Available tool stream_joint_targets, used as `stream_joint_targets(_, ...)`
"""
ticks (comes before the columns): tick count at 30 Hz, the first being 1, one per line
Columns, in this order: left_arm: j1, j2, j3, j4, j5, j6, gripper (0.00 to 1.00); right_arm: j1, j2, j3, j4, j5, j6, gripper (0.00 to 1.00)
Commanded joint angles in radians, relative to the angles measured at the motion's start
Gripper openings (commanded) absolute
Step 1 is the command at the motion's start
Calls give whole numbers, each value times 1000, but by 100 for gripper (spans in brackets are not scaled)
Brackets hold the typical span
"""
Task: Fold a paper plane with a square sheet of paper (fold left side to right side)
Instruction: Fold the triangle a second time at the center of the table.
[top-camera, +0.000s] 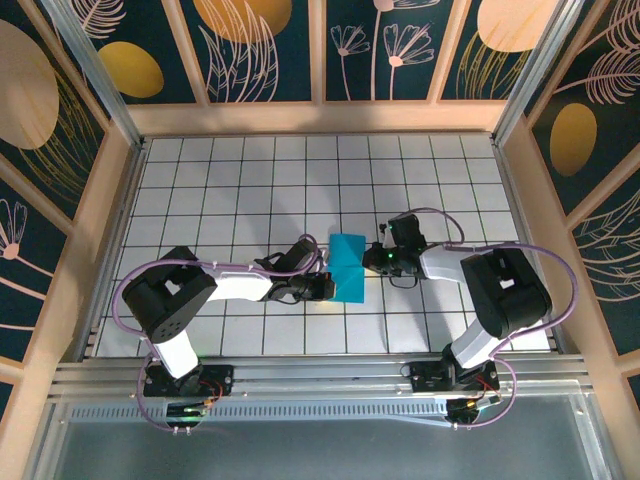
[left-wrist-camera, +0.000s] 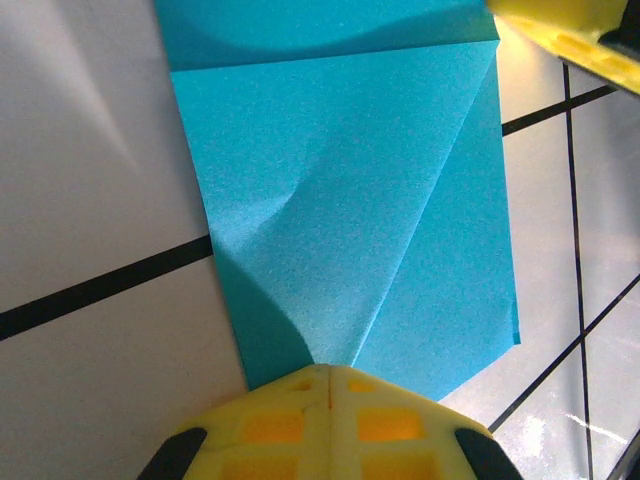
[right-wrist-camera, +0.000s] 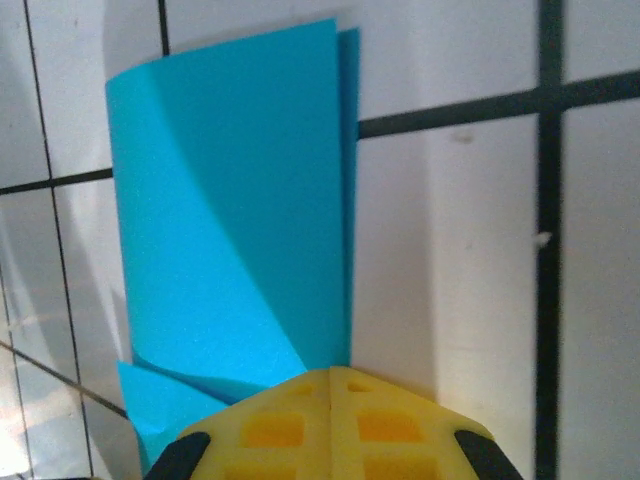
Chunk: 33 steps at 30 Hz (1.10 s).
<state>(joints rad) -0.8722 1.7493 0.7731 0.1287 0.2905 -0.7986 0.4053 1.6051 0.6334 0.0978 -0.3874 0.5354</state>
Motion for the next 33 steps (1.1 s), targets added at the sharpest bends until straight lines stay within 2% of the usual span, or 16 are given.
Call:
stream_joint_targets(1,-5,21,-40,-129,-16,-9,0,-16,-62,15,-58,63,-17,0)
stream_joint_targets(7,-7,18,-26,-130,-12,-6,0,40,-137,-32,2,-36,63,0)
stream_joint_targets(14,-7,14,-18,-132,-10,-2,0,127,-60,-48,117,-70,144,0)
stream_joint_targets(25,-5,-10,71,-129,14,-5,0,130,48,-61,59,-14,136,0)
stream_joint_targets(33,-2,54,164,-118,58,17,0,132,48,-86,60,-21,131,0)
